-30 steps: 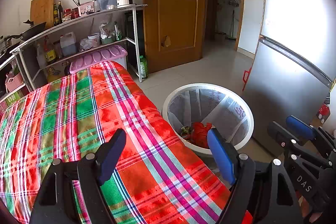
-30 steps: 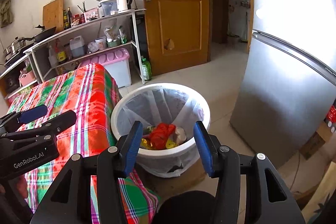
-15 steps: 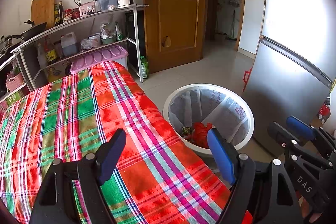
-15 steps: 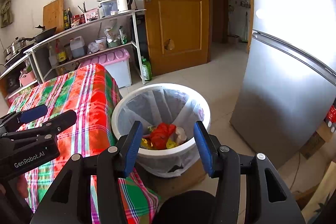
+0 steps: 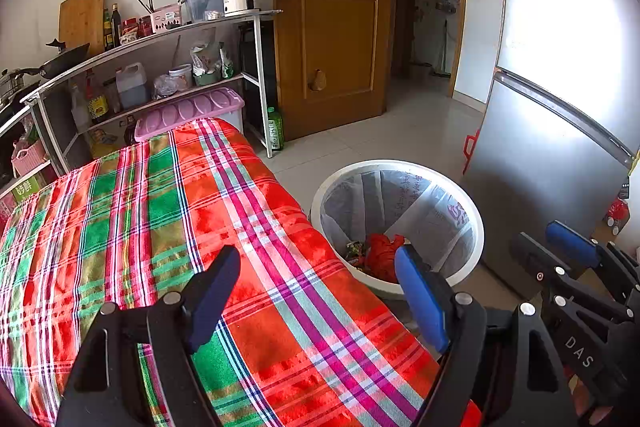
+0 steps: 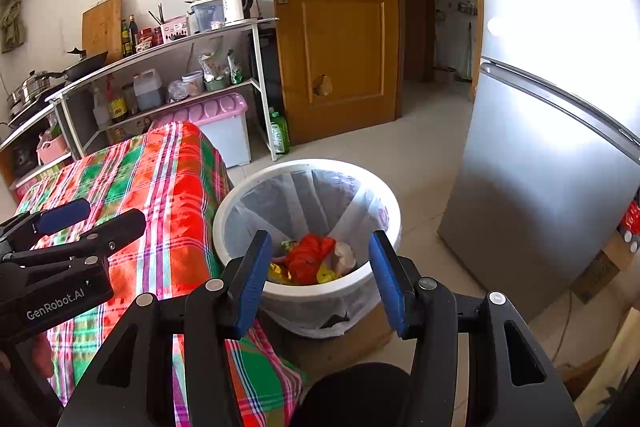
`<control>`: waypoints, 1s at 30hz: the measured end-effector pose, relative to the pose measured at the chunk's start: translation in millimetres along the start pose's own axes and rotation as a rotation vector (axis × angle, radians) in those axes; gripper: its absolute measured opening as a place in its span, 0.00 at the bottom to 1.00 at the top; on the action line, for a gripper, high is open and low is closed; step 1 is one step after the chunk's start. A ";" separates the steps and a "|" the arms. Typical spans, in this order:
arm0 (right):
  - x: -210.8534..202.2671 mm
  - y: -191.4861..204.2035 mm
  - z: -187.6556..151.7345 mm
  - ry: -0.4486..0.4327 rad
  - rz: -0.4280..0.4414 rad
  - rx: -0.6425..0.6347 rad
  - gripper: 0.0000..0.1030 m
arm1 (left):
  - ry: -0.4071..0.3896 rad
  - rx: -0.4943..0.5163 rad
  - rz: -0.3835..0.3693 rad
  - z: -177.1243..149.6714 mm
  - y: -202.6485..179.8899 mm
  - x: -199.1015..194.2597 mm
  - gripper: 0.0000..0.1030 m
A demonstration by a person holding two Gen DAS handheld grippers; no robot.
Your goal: Collect trash
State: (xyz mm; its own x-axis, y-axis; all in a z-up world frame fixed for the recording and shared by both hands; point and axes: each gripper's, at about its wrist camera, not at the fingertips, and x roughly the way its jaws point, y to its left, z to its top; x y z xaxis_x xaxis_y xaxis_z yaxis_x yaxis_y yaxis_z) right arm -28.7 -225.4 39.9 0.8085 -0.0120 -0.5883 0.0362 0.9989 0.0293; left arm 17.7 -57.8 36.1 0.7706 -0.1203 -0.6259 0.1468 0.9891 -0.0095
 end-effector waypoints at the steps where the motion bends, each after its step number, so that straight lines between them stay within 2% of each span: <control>1: 0.0 0.0 -0.1 0.000 0.001 0.000 0.50 | -0.001 0.000 0.001 0.1 0.1 -0.4 0.79; 30: -1.5 0.9 -1.4 -0.001 0.002 -0.001 0.50 | 0.002 0.000 0.001 -0.7 0.5 -0.7 0.79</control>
State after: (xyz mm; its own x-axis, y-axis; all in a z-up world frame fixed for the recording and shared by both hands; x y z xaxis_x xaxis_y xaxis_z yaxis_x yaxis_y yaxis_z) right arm -30.7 -224.5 39.7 0.8090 -0.0103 -0.5877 0.0342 0.9990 0.0295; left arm 16.8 -57.2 36.0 0.7694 -0.1195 -0.6275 0.1466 0.9892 -0.0087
